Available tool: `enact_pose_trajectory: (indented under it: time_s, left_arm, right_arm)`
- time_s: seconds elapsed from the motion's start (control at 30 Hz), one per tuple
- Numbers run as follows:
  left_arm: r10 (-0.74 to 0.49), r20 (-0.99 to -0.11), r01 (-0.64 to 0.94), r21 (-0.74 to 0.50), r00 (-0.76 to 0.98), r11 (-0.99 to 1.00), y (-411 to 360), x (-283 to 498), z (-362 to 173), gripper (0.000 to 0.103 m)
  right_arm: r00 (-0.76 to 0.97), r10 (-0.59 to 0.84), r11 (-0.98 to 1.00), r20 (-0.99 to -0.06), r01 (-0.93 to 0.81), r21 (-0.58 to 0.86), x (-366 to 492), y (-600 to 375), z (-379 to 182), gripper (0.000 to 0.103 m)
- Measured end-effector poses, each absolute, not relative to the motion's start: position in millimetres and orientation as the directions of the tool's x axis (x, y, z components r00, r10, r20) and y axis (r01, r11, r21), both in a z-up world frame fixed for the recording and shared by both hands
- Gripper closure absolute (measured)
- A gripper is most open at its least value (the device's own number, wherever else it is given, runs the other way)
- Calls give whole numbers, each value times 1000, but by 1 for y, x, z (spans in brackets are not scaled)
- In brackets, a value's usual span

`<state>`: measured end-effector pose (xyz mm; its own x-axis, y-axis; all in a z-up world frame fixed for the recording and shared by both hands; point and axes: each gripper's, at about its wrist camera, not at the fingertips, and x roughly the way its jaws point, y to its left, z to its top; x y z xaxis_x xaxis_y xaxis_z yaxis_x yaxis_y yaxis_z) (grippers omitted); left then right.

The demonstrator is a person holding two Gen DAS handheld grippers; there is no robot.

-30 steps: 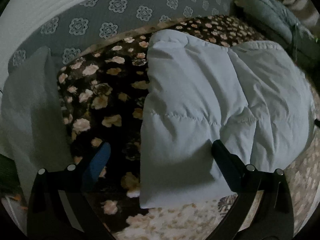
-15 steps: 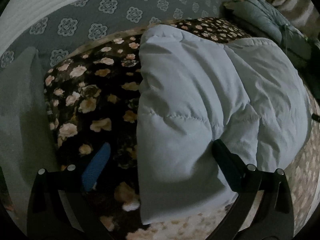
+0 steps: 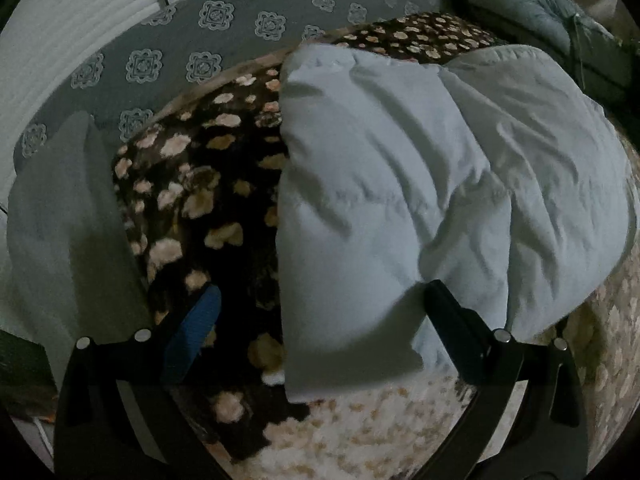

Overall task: Fold large clothes
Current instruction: 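Lower both grippers onto the folded light blue jacket and close them on it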

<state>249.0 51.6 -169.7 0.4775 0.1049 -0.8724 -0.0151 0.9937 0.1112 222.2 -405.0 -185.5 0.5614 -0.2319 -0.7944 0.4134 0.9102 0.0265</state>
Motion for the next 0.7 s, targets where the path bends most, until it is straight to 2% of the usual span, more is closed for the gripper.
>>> enact_pose_trajectory:
  time_s: [0.23,0.43,0.5,0.6,0.7]
  left_arm:
    - [17,-897,-151,-56,442,987,71,263,-185,3]
    - [57,-885,-121,0,461,993,66,256,-190,3]
    - [51,-889,-120,-4,456,993,67,254,-193,3]
    - [36,-894,-123,-22,447,992,71,251,-193,3]
    - [22,-892,-121,-36,451,992,72,254,-197,3]
  right_arm:
    - [595,-216,933,-774,359,16,229,-415,-195,2]
    - [572,-176,958,-801,286,-7,248,-420,-222,2]
    - [569,-160,965,-806,262,-6,251,-424,-233,2]
    - [558,-61,969,-827,231,84,259,-438,-245,2]
    - [541,-42,981,-840,181,67,267,-439,-250,2]
